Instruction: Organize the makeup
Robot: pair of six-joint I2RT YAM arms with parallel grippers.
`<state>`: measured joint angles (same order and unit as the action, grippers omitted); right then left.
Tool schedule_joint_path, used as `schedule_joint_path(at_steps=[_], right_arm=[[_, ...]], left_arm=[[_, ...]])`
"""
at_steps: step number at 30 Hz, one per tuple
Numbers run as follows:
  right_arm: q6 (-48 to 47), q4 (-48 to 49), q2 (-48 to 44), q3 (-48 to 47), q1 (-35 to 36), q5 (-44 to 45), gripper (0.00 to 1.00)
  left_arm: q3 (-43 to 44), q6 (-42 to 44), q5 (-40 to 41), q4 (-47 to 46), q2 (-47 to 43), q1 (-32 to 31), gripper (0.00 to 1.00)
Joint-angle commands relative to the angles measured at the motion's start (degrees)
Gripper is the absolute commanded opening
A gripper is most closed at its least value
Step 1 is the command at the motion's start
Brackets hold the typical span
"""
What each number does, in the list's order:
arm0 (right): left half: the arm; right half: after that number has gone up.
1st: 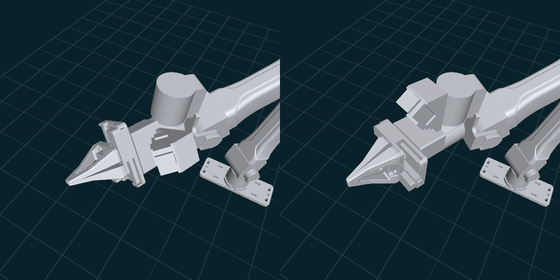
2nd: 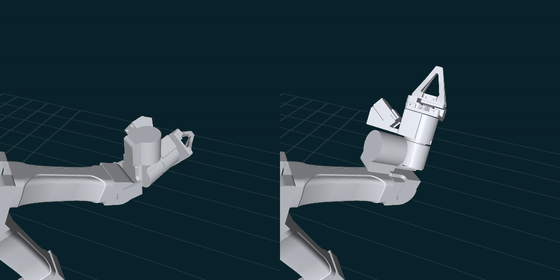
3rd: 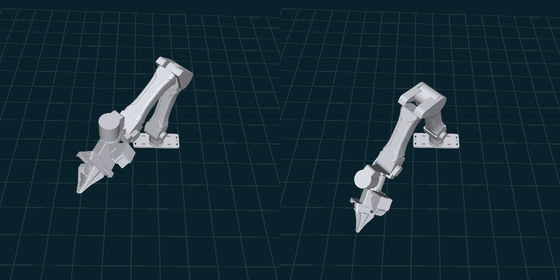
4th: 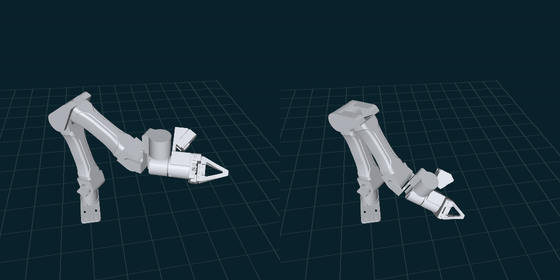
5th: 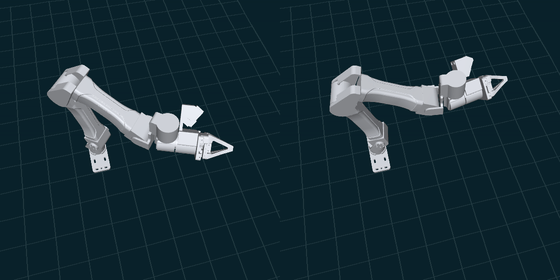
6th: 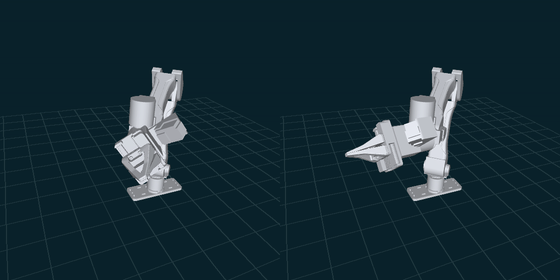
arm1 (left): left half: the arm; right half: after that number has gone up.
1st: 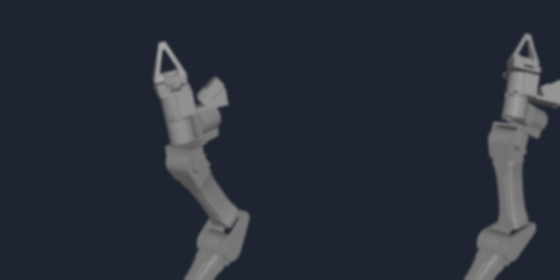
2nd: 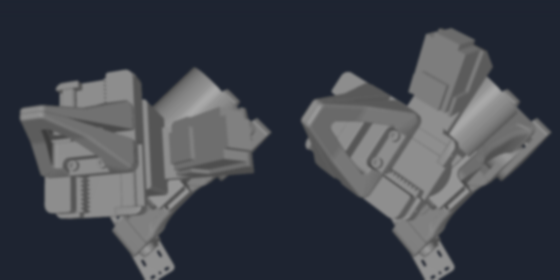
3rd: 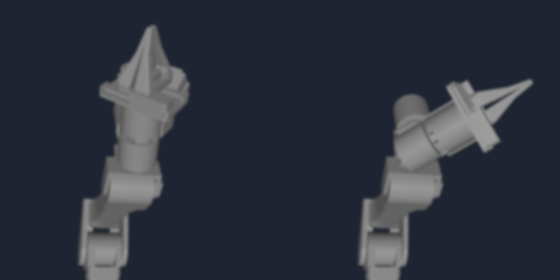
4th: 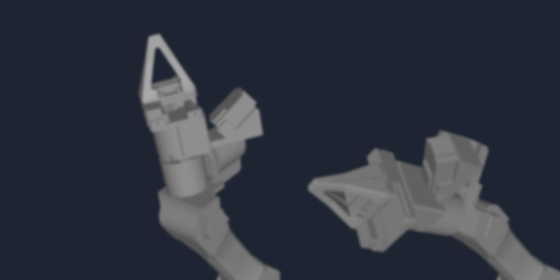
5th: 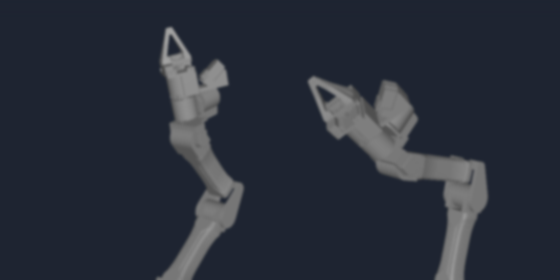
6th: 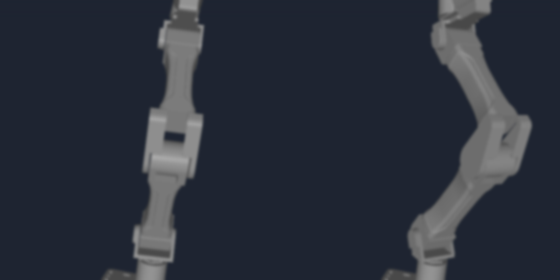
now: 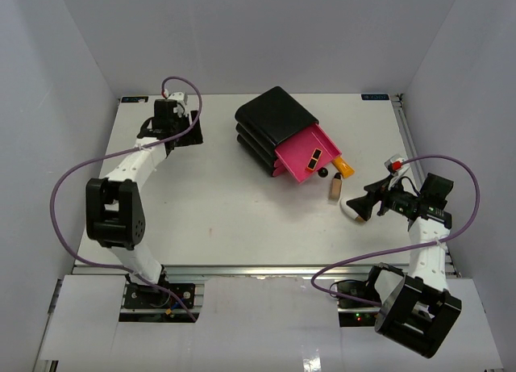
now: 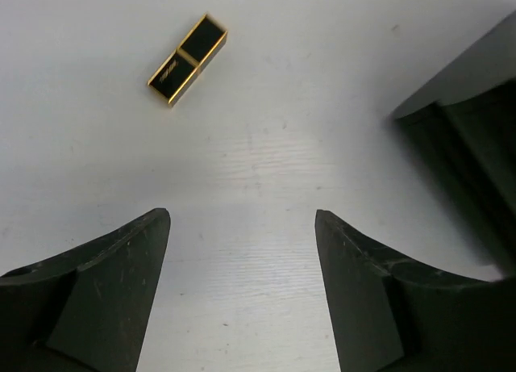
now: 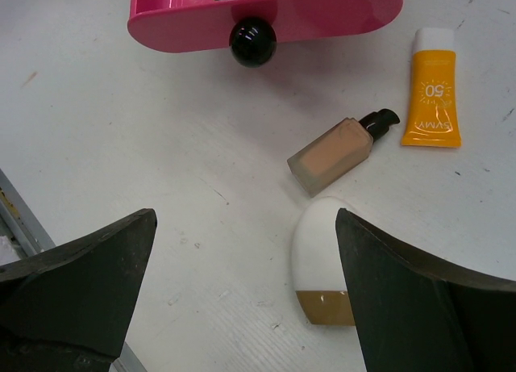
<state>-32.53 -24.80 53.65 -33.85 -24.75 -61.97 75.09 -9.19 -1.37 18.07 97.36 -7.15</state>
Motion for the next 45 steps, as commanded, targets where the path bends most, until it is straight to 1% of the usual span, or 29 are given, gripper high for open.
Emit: schedule_joint_path(at_steps=[1,3,5,8,12,19,21,23,27,32,33,34,36,39,41,45], right_arm=[[-2.02,-0.95,-0.65,-1.4,-0.3,-2.46,0.99],[-2.01,-0.95,-0.54,-1.4,-0.3,-2.54,0.99],[-1.99,-0.95,-0.39,-1.42,-0.3,-2.7,0.99],[-1.93,-0.95,-0.3,-1.49,-0.3,-2.63,0.99],[-1.84,-0.95,-0.29,-1.57,-0.3,-2.46,0.98],[-1.84,-0.94,0.05,-1.57,-0.38,-2.12,0.98],[-1.84,-0.95,0.06,-1.57,-0.38,-2.19,0.98],[-1.75,-0.95,0.14,-1.57,-0.38,-2.19,0.98],[-1.75,-0.87,0.32,-1.66,-0.38,-2.11,0.98],[-1.72,-0.9,0.41,-1.66,-0.38,-1.9,0.98],[-1.68,-0.91,0.42,-1.66,-0.38,-1.82,0.98],[-1.73,-0.82,0.47,-1.66,-0.38,-1.77,0.98],[-1.75,-0.78,0.49,-1.66,-0.38,-1.59,0.98],[-1.68,-0.78,0.53,-1.66,-0.38,-1.3,0.98],[-1.75,-0.78,0.63,-1.68,-0.4,-1.19,0.98],[-1.75,-0.78,0.54,-1.75,-0.63,-1.0,0.98]], left_arm=[[4.9,0.14,-0.21,-1.28,6.08,1.79,0.98],[7.34,1.01,0.48,-1.5,9.03,1.79,0.98],[9.9,1.59,3.73,-2.41,12.16,1.88,0.98],[13.06,3.25,5.54,-3.03,16.34,1.97,0.98],[17.42,4.03,6.21,-3.7,21.82,2.24,0.93],[22.88,5.9,7.38,-5.05,28.39,2.33,0.87],[24.58,6.46,7.08,-5.06,29.51,2.59,0.82],[25.36,6.64,6.82,-4.97,30.87,2.67,0.8],[26.29,6.64,6.35,-4.8,31.94,2.76,0.69],[25.39,6.46,5.52,-4.79,32.04,2.76,0.58],[25.12,6.4,5.37,-4.79,31.85,2.76,0.53],[24.73,6.25,5.27,-4.79,31.65,2.76,0.47],[23.69,6.06,4.38,-4.79,31.19,2.76,0.41],[21.77,5.14,3.1,-4.86,28.88,2.76,0.27],[19.39,4.38,1.69,-5.25,26.5,2.76,0.24],[13.48,0.62,-4.04,-6.38,19.32,2.72,0.19]])
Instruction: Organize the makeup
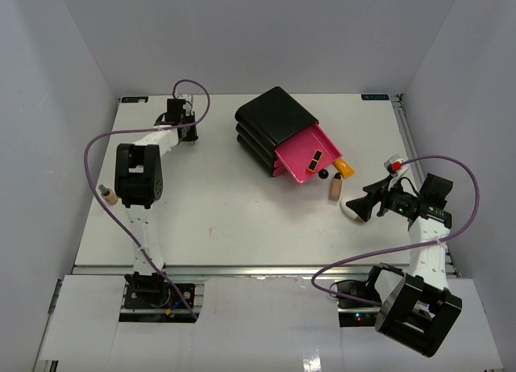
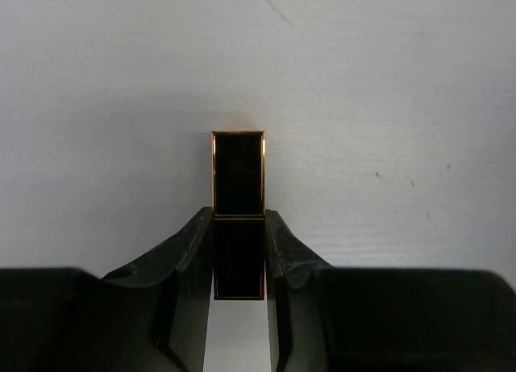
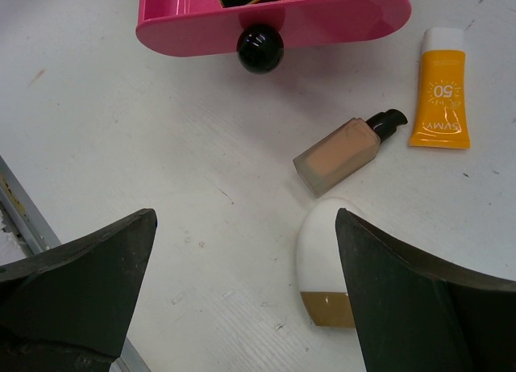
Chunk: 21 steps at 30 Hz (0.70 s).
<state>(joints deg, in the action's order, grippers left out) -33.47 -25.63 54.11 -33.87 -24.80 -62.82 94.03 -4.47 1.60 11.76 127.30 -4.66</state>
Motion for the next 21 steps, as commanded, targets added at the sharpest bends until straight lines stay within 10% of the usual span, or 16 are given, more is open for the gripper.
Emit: schedule_joint_path(at_steps=[1,12,21], right_arm=[[-0.8,0.05,0.03,-1.72,-0.7,-0.2,0.98],[-0.8,0.05,-0.55,-1.64,-1.63,-0.61,0.98],[-0.89,-0.08,-0.89,-1.55,-2.36,-0.51,0.98]], left_arm=[[-7.47,-5.3,-8.77,-0.67,-13.1,0.14,0.18],[-31.9,-12.64,-13.77,-8.61,-47.35,-18.68,0.16],[-26.16,-11.49,-5.88,-7.06,-43.17,-36.01,0.15]])
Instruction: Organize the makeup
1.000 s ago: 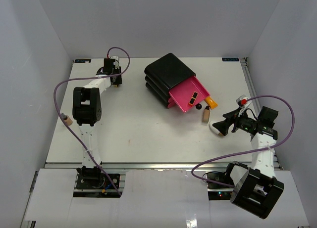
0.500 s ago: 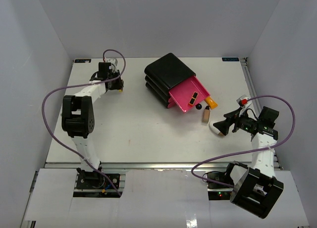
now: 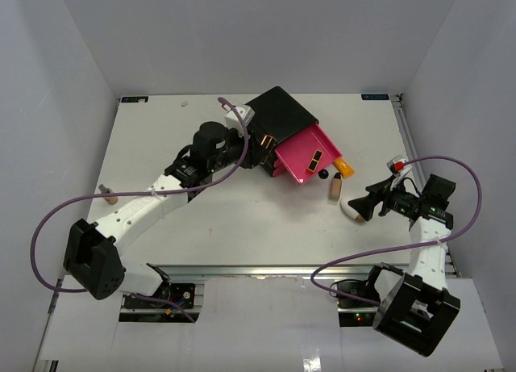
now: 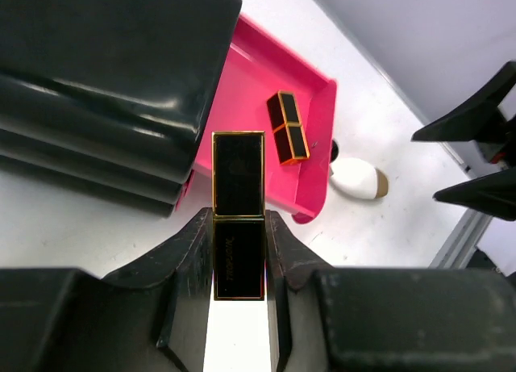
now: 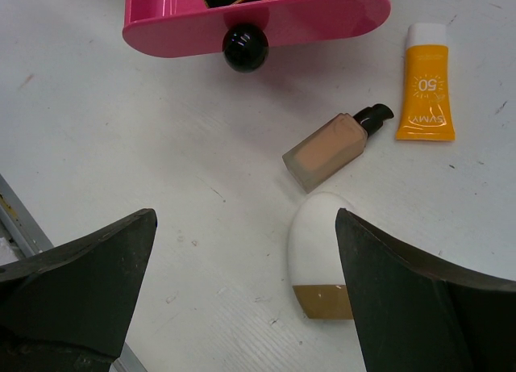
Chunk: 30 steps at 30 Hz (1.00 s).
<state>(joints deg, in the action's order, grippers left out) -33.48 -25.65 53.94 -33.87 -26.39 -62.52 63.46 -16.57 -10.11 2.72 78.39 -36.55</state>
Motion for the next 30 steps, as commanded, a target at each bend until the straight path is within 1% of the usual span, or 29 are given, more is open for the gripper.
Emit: schedule_joint_path(at_steps=[1,3,5,7,11,15,22,30], right_arm=[[-0.88,-0.09,-0.76,-1.55,-0.9,-0.84,0.98],[-0.88,0.01,-0.68,-1.55,-1.05,-0.83,0.98],[-0.88,0.07,-0.62,-1.47,-1.27,-0.79,0.98],[-0.88,0.07,-0.51,-1.46,-1.38,-0.85,0.98],[-0.88,0.07,-0.47,-1.55,-1.47,-0.93,0.98],[-0.88,0.0,-0.24,-1.55,-1.47,-1.02,0.98],[-0.8,-0.01,-0.33,-1.55,-1.64,-0.94,0.98],[-0.79,-0.01,-0.33,-1.55,-1.82,-1.02,0.98]], left_arm=[[5.78,1.34,7.13,2.29,7.25,-5.39,0.15],[9.3,2.53,8.77,2.99,10.18,-7.99,0.15],[12.53,3.67,10.39,3.56,14.32,-9.62,0.15],[15.8,4.84,13.08,4.23,16.87,-11.28,0.16],[21.08,6.77,15.96,5.23,22.7,-13.88,0.17],[25.95,8.04,18.53,6.58,27.25,-14.85,0.18],[33.62,10.02,23.47,9.01,35.12,-15.22,0.24],[37.31,10.57,25.42,11.03,37.97,-15.24,0.32]])
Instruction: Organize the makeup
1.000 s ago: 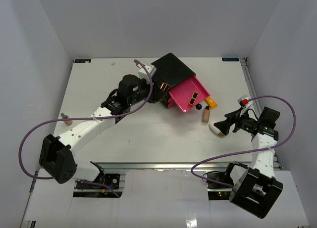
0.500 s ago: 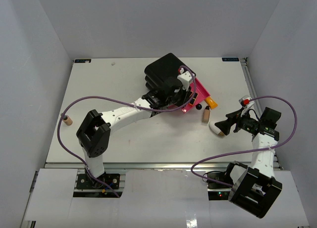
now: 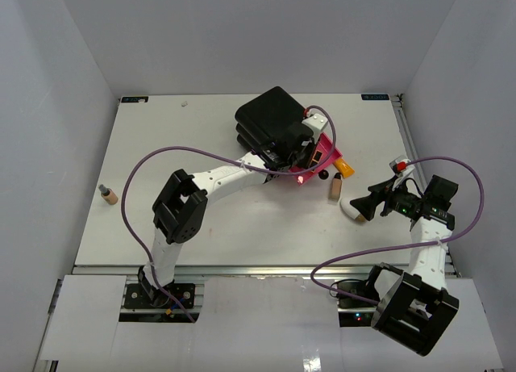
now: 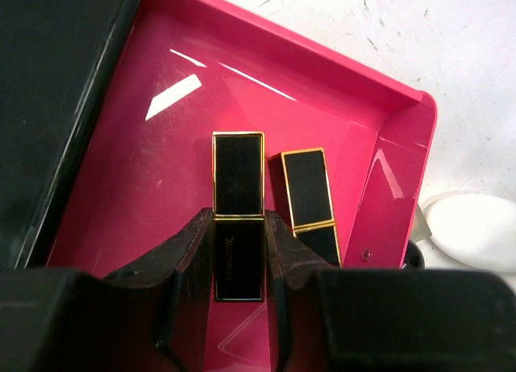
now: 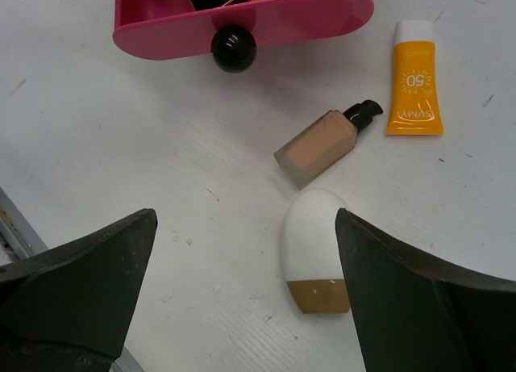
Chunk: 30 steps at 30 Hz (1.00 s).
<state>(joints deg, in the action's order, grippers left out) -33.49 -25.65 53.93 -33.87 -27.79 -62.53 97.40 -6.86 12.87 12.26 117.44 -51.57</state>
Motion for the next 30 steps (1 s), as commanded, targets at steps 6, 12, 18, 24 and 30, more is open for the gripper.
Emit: schedule_joint_path(at_steps=[6,12,18,24,30], right_arm=[[-0.77,0.05,-0.23,-1.48,-0.51,-1.04,0.98],[-0.79,-0.01,-0.23,-1.45,-0.79,-1.09,0.98],[-1.17,-0.05,-0.16,-1.25,-0.95,-1.03,0.98],[-1.4,-0.01,0.17,-1.11,-0.95,-0.14,0.98],[-0.45,0.8,0.38,-1.23,-0.95,3.91,0.99]], left_arm=[[2.66,0.17,1.93,2.11,-2.47,-0.26,0.55],[2.81,-0.41,0.52,2.94,-5.02,-0.21,0.63],[0.73,-1.31,-3.19,3.43,-12.22,-0.28,0.63],[-9.97,-0.72,-5.39,2.3,-26.8,-0.2,0.74],[-31.02,-0.88,-3.93,0.72,-46.19,4.59,0.83]])
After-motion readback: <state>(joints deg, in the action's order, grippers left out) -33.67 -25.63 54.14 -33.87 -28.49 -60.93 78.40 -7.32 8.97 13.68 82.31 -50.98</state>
